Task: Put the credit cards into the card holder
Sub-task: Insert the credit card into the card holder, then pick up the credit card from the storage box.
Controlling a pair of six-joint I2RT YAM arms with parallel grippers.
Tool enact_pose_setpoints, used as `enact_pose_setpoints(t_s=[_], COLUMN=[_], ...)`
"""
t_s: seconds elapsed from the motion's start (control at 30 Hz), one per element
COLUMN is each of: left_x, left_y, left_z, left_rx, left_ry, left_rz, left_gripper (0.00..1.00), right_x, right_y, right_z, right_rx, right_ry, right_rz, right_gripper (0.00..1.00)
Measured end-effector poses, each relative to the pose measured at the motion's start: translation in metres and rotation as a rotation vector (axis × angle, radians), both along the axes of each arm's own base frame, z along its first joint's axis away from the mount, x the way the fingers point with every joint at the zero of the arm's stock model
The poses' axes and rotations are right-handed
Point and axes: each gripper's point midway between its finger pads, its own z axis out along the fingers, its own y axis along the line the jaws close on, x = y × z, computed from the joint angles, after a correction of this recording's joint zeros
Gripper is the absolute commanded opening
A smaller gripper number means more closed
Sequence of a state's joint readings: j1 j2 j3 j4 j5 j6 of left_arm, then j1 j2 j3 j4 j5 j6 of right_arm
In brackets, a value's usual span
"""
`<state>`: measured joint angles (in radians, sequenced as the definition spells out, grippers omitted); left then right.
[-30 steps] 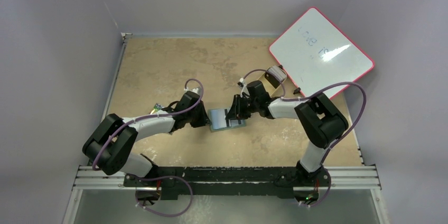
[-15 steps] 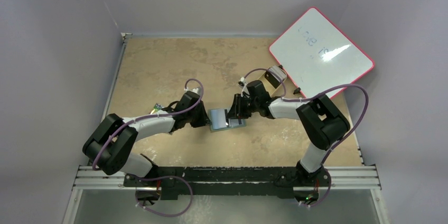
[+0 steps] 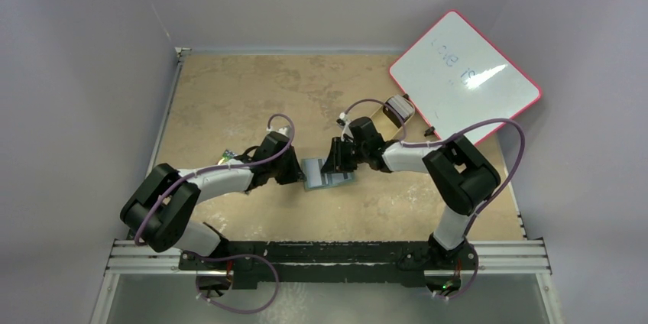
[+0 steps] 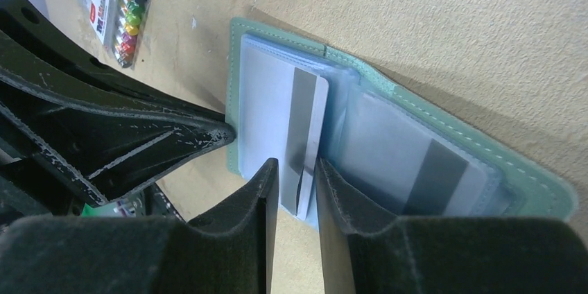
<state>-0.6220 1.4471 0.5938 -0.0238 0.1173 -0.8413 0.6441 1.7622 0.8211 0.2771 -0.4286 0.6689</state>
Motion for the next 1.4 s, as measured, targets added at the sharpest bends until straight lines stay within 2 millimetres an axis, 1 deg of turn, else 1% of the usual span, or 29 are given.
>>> enact_pose_setpoints(t_s=[0.13,0.23,0.3,0.4,0.47,0.53,0.67,0.73,0.83,0.97,1.03,1.13,1.27,1.4], left_x=[0.000,0.000,0.000,-0.001,-0.002,-0.003,-0.004,-0.005,-0.007,-0.010,-0.012,-0.013,-0.015,-0.015], left_y=[0.000,-0.001,-0.002,-0.003,-0.004,-0.006,-0.008,-0.010,-0.012,-0.014,-0.015,-0.017,-0.016,-0.015], left_z=[0.000,0.001,0.002,0.003,0.005,0.007,0.010,0.011,0.012,0.013,0.014,0.017,0.023,0.031], left_rx=[-0.002,-0.007,-0.009,-0.015,-0.024,-0.033,-0.050,-0.057,-0.067,-0.078,-0.082,-0.092,-0.079,-0.072], left_ry=[0.001,0.002,0.002,0.003,0.003,0.002,0.004,0.006,0.011,0.024,0.035,0.043,0.042,0.027], left_rz=[-0.002,-0.005,-0.007,-0.012,-0.018,-0.023,-0.036,-0.041,-0.051,-0.064,-0.074,-0.088,-0.102,-0.117], left_gripper=[0.00,0.00,0.00,0.00,0.00,0.00,0.00,0.00,0.00,0.00,0.00,0.00,0.00,0.00], right_x=[-0.001,0.000,0.002,0.015,0.031,0.052,0.095,0.114,0.134,0.156,0.165,0.175,0.179,0.188], right_y=[-0.001,-0.007,-0.012,-0.021,-0.030,-0.039,-0.067,-0.084,-0.114,-0.155,-0.173,-0.193,-0.207,-0.217], right_z=[0.000,0.002,0.008,0.026,0.045,0.067,0.107,0.120,0.129,0.129,0.123,0.110,0.094,0.087], right_rx=[-0.013,-0.042,-0.060,-0.089,-0.108,-0.133,-0.252,-0.328,-0.464,-0.676,-0.781,-0.911,-1.018,-1.104], right_ry=[0.002,-0.006,-0.022,-0.082,-0.146,-0.231,-0.403,-0.464,-0.532,-0.578,-0.583,-0.571,-0.547,-0.542], right_rz=[0.008,0.010,0.013,0.001,-0.019,-0.046,-0.133,-0.182,-0.247,-0.307,-0.322,-0.320,-0.272,-0.239], right_gripper=[0.35,0.38,0.40,0.43,0.46,0.48,0.50,0.52,0.54,0.56,0.56,0.57,0.57,0.57])
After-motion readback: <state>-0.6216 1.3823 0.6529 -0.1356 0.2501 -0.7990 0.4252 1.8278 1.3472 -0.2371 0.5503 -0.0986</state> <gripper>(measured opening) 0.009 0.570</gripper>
